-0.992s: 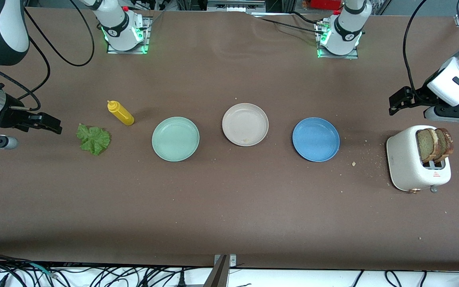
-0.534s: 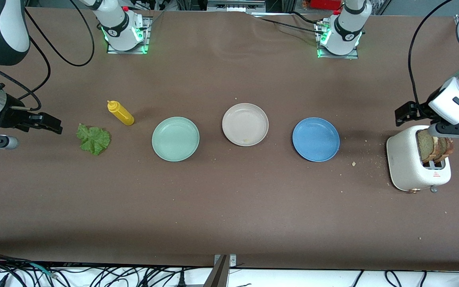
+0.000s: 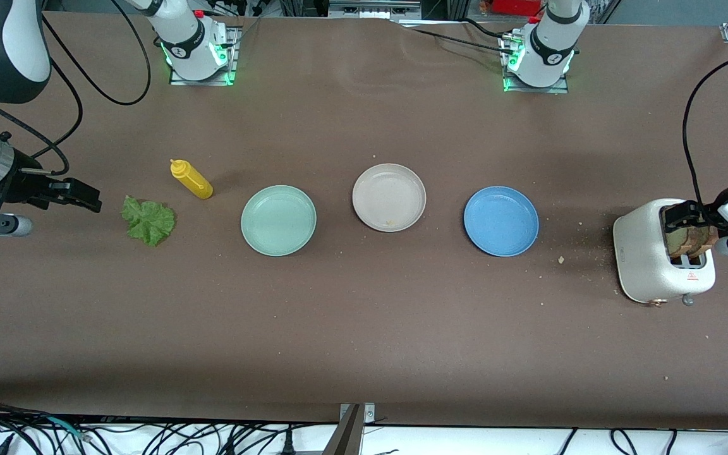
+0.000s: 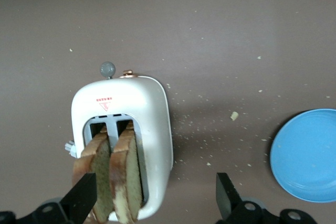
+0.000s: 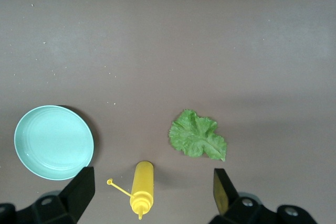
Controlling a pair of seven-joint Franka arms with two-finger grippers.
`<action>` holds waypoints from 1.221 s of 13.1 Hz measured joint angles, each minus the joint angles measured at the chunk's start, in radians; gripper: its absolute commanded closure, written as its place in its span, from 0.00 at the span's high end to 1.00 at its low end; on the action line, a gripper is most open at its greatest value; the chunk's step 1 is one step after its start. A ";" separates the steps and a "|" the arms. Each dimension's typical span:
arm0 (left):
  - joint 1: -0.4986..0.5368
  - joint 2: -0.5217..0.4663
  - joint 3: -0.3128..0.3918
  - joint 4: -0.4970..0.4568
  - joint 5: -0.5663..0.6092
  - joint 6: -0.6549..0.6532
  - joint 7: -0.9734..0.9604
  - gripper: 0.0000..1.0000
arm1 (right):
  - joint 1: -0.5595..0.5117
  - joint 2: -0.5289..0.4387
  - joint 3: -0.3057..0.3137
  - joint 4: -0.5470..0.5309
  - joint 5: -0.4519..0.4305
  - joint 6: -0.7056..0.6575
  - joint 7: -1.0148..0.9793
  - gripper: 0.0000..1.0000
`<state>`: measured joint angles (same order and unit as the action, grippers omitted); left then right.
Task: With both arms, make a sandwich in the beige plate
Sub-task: 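Reach the left gripper down to the toaster and grasp a bread slice, then lift the bread slice up out of the toaster with the left gripper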
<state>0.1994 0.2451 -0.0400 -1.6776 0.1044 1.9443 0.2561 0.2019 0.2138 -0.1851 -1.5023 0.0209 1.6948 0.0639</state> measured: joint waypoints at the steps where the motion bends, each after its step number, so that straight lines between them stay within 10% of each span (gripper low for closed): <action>1: 0.019 0.004 0.000 -0.028 0.000 0.046 0.023 1.00 | 0.000 0.000 0.000 0.000 0.000 0.000 0.000 1.00; 11: 0.094 0.004 -0.001 -0.168 -0.044 0.114 0.043 0.90 | 0.000 0.000 0.000 0.000 0.000 0.000 0.000 1.00; 15: 0.108 0.002 -0.001 -0.183 -0.045 0.115 0.029 0.05 | 0.000 0.000 0.000 0.000 0.000 0.000 0.000 1.00; 16: 0.116 0.002 -0.001 -0.184 -0.044 0.115 0.030 0.00 | 0.000 0.000 0.000 0.000 0.000 0.000 0.000 1.00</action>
<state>0.3151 0.2469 -0.0410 -1.8613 0.0603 2.0594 0.2863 0.2023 0.2138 -0.1851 -1.5023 0.0207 1.6948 0.0639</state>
